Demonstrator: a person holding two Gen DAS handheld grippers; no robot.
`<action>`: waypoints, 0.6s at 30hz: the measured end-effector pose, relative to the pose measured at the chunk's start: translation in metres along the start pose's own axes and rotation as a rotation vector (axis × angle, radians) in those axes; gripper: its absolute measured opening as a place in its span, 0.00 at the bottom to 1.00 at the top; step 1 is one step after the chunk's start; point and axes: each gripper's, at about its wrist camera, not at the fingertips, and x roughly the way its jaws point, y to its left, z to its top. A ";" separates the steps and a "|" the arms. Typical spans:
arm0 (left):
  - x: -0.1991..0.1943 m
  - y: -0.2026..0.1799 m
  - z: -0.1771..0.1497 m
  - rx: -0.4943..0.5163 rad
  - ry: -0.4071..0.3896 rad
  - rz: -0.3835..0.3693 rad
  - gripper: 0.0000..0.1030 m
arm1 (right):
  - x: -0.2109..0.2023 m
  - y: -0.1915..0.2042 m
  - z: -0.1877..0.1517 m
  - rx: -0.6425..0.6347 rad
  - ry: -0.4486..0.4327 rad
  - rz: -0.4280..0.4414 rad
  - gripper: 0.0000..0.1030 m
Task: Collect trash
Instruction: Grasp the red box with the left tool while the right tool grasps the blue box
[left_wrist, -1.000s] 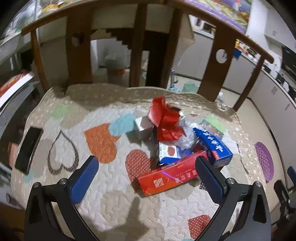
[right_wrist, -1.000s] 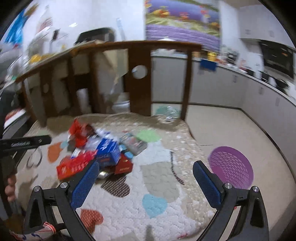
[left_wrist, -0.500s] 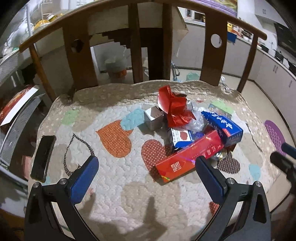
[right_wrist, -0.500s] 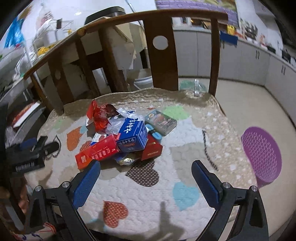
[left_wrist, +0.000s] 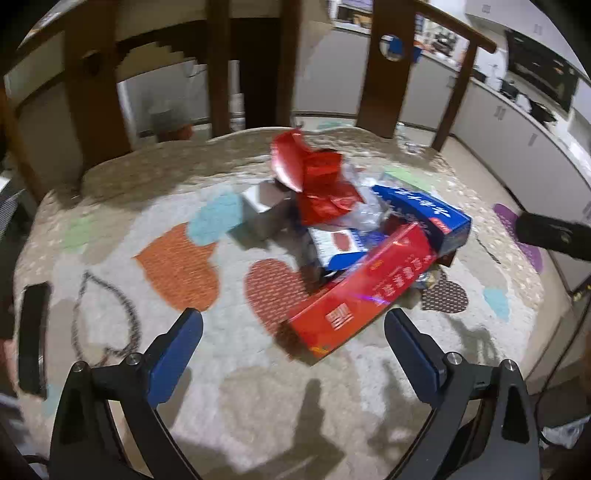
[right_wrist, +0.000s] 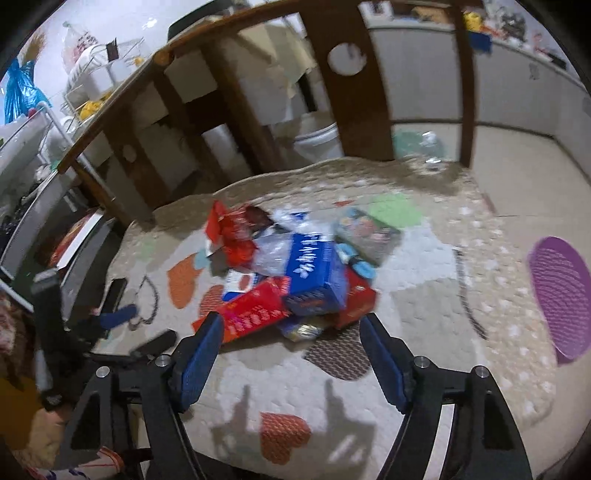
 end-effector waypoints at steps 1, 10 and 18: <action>0.005 -0.003 0.001 0.013 0.002 -0.011 0.95 | 0.007 0.001 0.004 -0.009 0.016 0.012 0.78; 0.047 -0.046 0.009 0.246 0.044 0.010 0.95 | 0.066 -0.006 0.032 -0.060 0.105 0.004 0.74; 0.072 -0.073 0.005 0.317 0.119 0.032 0.59 | 0.098 -0.033 0.032 0.033 0.161 0.025 0.62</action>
